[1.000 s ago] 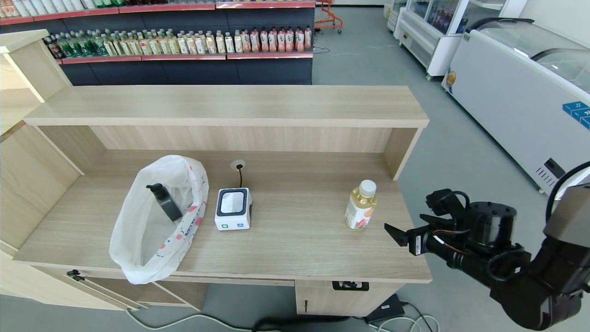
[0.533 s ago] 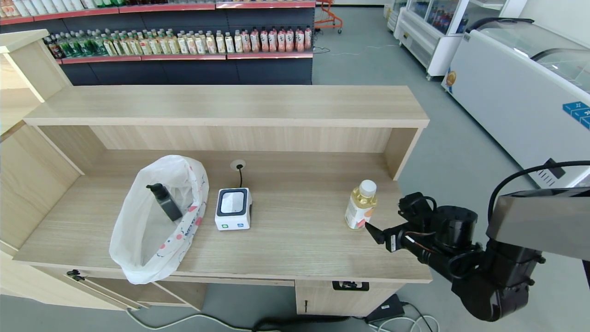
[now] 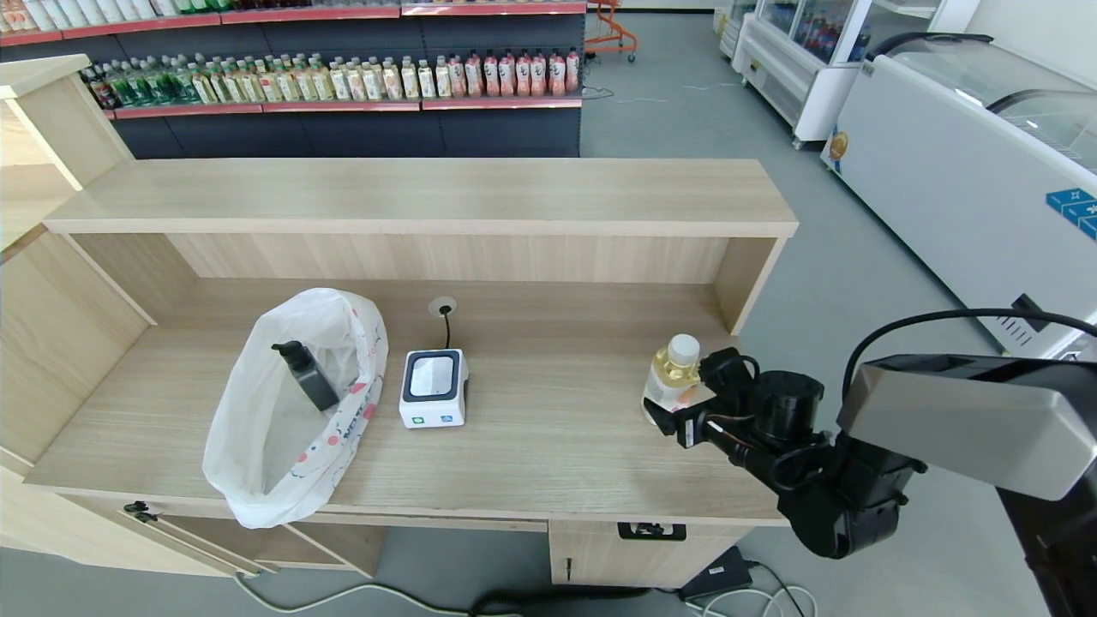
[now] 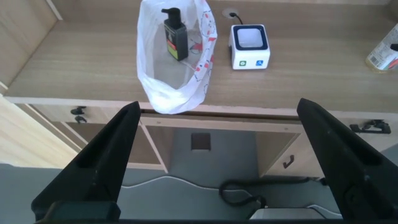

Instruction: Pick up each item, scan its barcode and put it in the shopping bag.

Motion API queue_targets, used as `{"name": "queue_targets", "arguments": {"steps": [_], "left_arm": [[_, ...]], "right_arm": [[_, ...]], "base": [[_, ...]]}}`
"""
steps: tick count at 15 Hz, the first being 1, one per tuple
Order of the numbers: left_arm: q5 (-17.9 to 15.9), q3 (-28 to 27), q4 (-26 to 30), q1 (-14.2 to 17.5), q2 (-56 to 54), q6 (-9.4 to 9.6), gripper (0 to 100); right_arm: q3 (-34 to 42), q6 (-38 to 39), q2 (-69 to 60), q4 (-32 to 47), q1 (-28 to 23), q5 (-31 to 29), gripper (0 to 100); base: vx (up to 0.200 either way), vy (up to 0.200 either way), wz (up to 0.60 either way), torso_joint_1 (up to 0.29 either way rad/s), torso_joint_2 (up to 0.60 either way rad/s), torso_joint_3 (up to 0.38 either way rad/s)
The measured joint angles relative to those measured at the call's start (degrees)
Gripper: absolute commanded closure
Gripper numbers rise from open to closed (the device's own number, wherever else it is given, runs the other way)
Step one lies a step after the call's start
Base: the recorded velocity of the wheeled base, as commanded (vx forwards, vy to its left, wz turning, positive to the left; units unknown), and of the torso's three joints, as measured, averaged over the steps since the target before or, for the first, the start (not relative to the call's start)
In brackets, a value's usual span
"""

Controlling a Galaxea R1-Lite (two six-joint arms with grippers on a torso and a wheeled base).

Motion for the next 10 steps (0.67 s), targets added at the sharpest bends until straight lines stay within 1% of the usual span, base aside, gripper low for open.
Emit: {"name": "queue_targets", "arguments": {"steps": [3,6,10], "left_arm": [[0.00,0.00,0.00,0.00,0.00,0.04,0],[0.00,0.00,0.00,0.00,0.00,0.04,0],[0.00,0.00,0.00,0.00,0.00,0.01,0]], "right_arm": [[-7.47,-0.13,2.67,4.30,0.77,-0.02,0],[-14.97,-0.84,4.83,10.41,1.35,-0.05,0],[-23.19,-0.98,7.85,14.68,2.21,0.00,0]], "base": [[0.000,0.000,0.00,0.000,0.00,0.000],[0.000,0.000,0.00,0.000,0.00,0.000],[0.000,0.000,0.00,0.000,0.00,0.000]]}}
